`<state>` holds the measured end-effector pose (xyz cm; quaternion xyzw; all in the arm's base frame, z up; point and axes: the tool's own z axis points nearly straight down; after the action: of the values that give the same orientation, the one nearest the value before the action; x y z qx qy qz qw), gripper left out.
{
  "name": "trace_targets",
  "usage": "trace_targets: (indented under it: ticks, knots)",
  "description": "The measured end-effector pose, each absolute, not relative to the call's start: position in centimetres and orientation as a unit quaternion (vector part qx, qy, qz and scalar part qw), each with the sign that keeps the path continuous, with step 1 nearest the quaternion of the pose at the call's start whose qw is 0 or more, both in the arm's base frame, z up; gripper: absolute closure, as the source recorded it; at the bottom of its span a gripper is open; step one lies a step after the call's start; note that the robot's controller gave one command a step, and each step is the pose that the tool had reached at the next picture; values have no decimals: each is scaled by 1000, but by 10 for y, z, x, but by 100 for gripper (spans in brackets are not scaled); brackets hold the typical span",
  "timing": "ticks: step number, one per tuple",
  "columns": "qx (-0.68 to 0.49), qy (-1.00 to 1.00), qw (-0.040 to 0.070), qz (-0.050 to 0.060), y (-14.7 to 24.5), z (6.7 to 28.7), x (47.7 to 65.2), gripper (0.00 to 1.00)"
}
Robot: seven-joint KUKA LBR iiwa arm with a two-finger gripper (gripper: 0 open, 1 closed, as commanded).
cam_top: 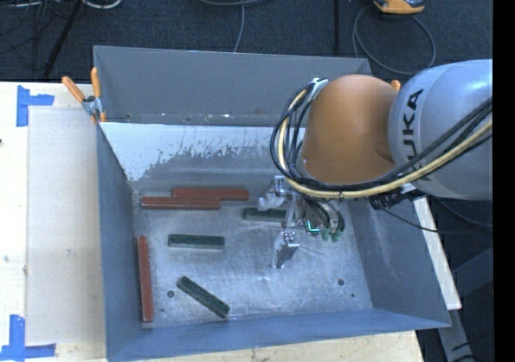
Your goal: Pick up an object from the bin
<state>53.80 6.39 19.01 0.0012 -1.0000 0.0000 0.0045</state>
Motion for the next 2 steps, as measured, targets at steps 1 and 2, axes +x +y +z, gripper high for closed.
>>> trace_targets:
  ticks: [1, 2]
  knots:
    - [0, -1000, 1, 0, 64, 194, 540, 0]
    - [-50, -999, -2, -1, 56, 158, 558, 0]
